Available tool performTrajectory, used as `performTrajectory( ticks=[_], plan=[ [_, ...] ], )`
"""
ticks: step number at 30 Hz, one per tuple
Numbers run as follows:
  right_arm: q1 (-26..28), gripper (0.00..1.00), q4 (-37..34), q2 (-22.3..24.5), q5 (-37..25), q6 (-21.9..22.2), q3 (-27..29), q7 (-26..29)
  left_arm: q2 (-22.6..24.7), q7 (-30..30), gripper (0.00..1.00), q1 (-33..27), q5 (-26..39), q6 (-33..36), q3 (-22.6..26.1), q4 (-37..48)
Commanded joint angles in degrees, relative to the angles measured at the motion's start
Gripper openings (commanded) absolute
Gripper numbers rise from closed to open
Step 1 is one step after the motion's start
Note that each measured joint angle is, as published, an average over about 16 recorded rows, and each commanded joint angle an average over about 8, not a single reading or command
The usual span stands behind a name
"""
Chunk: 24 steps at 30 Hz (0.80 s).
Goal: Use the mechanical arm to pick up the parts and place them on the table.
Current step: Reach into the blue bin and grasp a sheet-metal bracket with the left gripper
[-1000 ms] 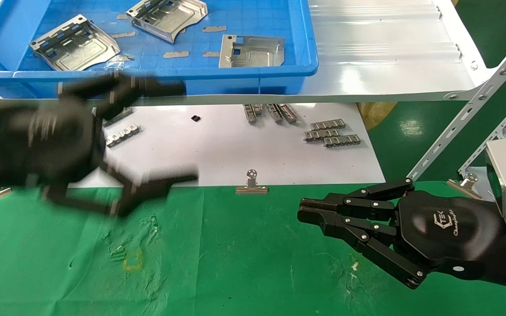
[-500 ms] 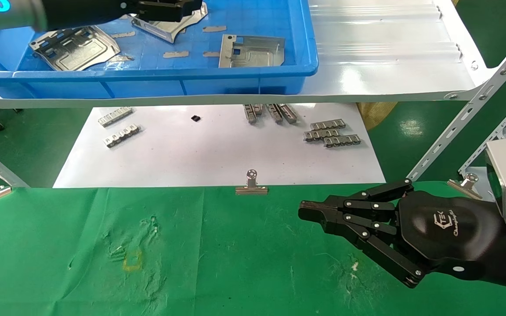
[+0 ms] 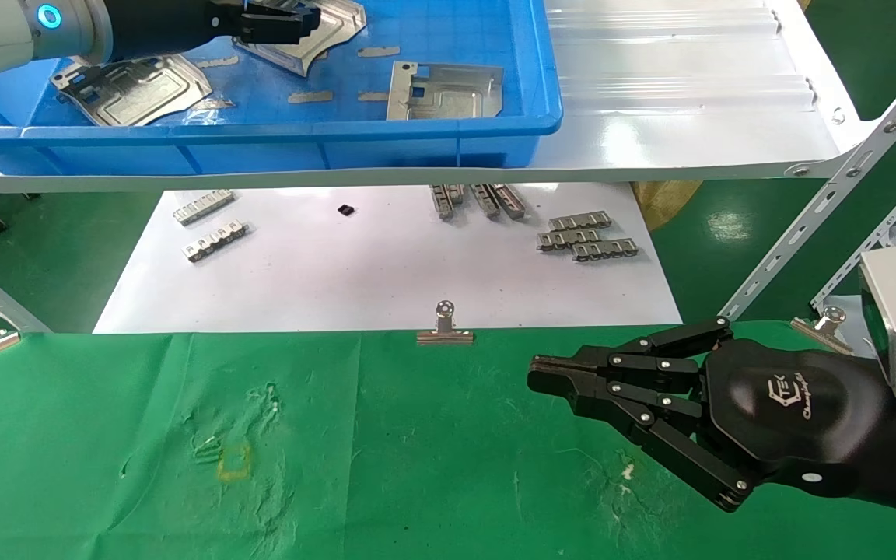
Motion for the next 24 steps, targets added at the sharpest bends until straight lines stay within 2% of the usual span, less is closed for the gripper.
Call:
performTrajectory(
  ticks=[1, 24],
  plan=[
    [0.00, 1.00, 0.00, 0.00, 0.00, 0.00, 0.00, 0.00, 0.27, -0.35, 0.00, -0.43, 0.45, -0.90, 0.29, 1.34],
    [0.00, 1.00, 0.00, 0.00, 0.00, 0.00, 0.00, 0.00, -1.09, -1.64, 0.00, -1.25, 1.11, 0.26, 0.75, 2.55]
  ],
)
